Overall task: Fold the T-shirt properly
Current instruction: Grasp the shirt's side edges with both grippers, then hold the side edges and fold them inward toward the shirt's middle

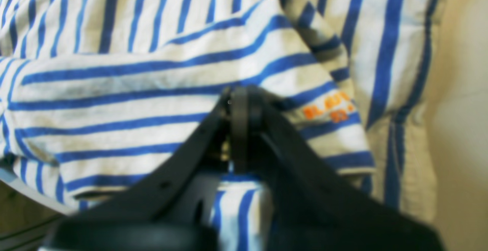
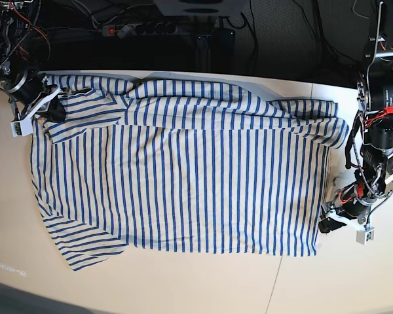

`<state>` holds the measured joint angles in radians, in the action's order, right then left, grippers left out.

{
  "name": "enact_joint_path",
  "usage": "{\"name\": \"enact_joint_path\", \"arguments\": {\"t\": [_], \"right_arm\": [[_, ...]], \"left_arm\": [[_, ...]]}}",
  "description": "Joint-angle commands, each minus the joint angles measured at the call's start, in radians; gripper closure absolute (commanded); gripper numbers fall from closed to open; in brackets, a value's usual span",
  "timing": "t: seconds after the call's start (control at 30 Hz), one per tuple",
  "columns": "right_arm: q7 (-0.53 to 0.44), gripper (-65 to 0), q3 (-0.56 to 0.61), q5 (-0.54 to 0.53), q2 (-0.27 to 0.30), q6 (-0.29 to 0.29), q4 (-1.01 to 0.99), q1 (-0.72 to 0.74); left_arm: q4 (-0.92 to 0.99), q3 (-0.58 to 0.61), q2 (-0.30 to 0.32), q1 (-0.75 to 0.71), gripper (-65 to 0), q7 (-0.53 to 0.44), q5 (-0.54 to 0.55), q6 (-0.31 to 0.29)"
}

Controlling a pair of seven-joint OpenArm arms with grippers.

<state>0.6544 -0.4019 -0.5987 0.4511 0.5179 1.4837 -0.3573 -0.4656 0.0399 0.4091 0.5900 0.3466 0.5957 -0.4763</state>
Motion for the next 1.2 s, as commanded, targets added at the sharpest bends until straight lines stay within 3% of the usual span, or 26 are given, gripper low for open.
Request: {"name": "enact_joint_path", "arguments": {"t": [0.0,0.63,0.67,0.77,0.9,1.17], "right_arm": [[0.035,0.0,-0.006,0.037,0.014,0.036,-0.001,-0.006],[0.035,0.0,-0.006,0.011,0.013,0.036,-0.001,-0.006],[0.035,0.0,-0.006,0.011,0.013,0.036,-0.001,-0.006],[0.035,0.0,-0.006,0.0,0.013,0.036,-0.001,-0.006],[0.035,0.0,-0.006,-0.016,0.013,0.036,-0.001,-0.006],[0.063,0.0,-0.023,-0.124,0.014,0.036,0.044,0.045]], "left_arm": [[0.003,0.0,0.001,0.016,-39.1,0.022,-0.009,-0.003],[0.003,0.0,-0.091,0.069,-38.1,0.07,-0.007,-0.007],[0.003,0.0,-0.093,0.074,-34.4,0.075,-0.008,-0.007],[0.003,0.0,-0.102,0.077,-14.3,0.085,-0.01,-0.005],[0.003,0.0,-0.116,0.073,-1.4,0.08,-0.013,0.004],[0.003,0.0,-0.115,0.074,0.0,0.077,-0.013,0.003]]}}
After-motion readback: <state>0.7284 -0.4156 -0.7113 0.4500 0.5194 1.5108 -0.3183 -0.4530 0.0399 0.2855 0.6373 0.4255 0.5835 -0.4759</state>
